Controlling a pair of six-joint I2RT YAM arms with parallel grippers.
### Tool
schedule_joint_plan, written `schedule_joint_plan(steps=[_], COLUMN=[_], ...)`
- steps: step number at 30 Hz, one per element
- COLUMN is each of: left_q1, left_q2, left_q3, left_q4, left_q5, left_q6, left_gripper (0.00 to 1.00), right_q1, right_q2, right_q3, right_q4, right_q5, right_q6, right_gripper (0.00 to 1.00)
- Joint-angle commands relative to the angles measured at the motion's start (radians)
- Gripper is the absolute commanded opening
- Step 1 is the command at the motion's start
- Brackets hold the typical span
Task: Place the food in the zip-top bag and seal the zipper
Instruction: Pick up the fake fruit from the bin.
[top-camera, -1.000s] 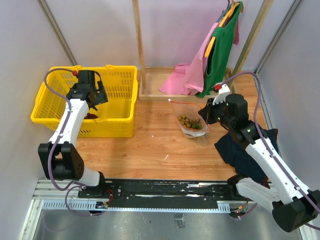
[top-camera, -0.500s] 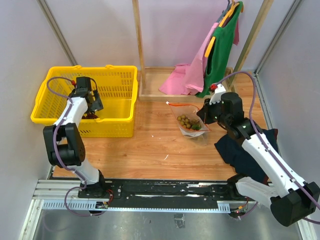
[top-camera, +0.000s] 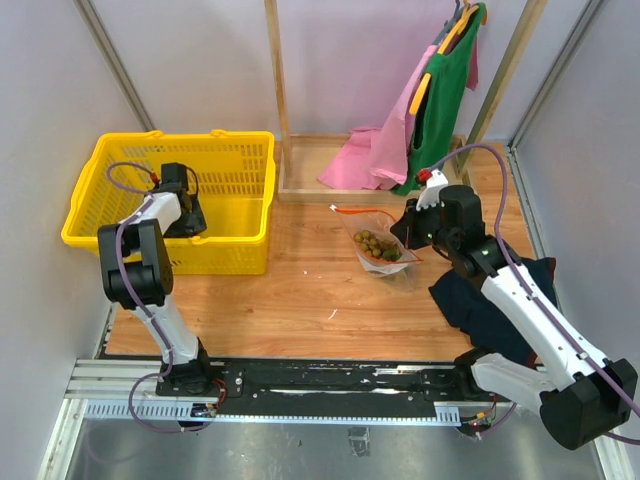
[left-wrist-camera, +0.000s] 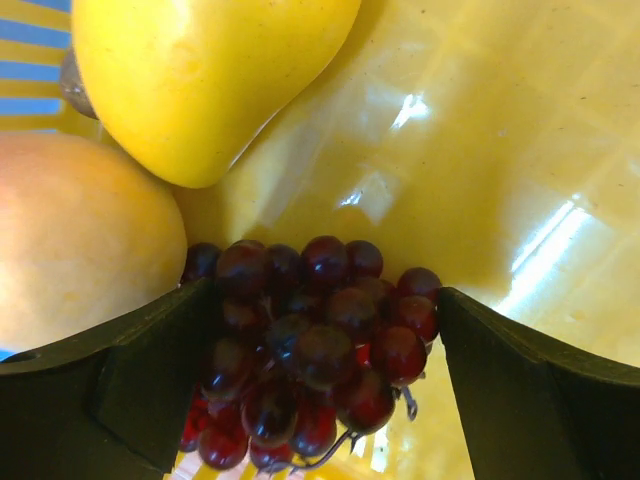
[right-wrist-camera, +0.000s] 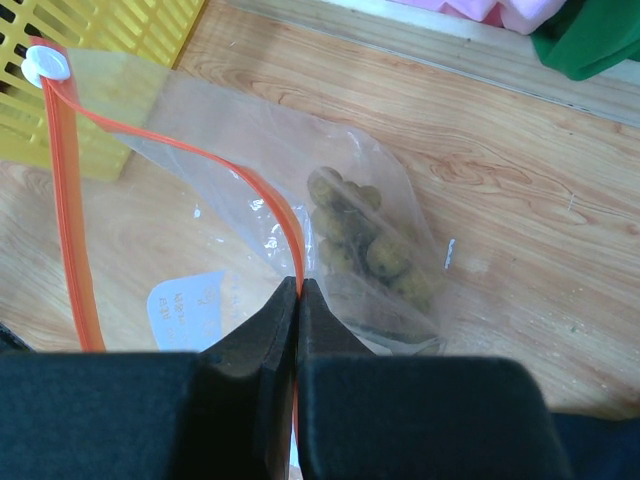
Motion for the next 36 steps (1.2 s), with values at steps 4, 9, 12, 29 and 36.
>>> schedule_joint_plan(steps=[4,9,12,29,36], left_q1=[0.016,0.016,0.016,-0.048,-0.087], left_q2=[0.092,0.088,0.071,-0.224,-0.403], left_q3=[0.036,0.043,0.044,-0.024,-0.026], left_q4=[0.0,-0.01,-0.018,0.014,0.007], left_q5=[0.001,0.045,0.067,0.151,0.223], left_q6=[0.014,0.015,0.012,-0.029,-0.078], left_gripper=[0.83,0.63,0.49,0.03,0.01], right_q1=[0.007,0.007,0.007,0.008,0.007], right_q2=[-0.009,-0.016,-0.018,-0.039,-0.042], right_q3=[-0.025,-0.027,-0.026,-0.021,-0.017], right_q4=[0.033,0.033,0.029,0.024,0.026], right_q5=[-0.017,-0.015,-0.015,-0.01,-0.012], right_q6=[0.009,0.006,0.005,0.0,0.001], right_gripper=[0.0,0.01,0.01,0.01,0.01])
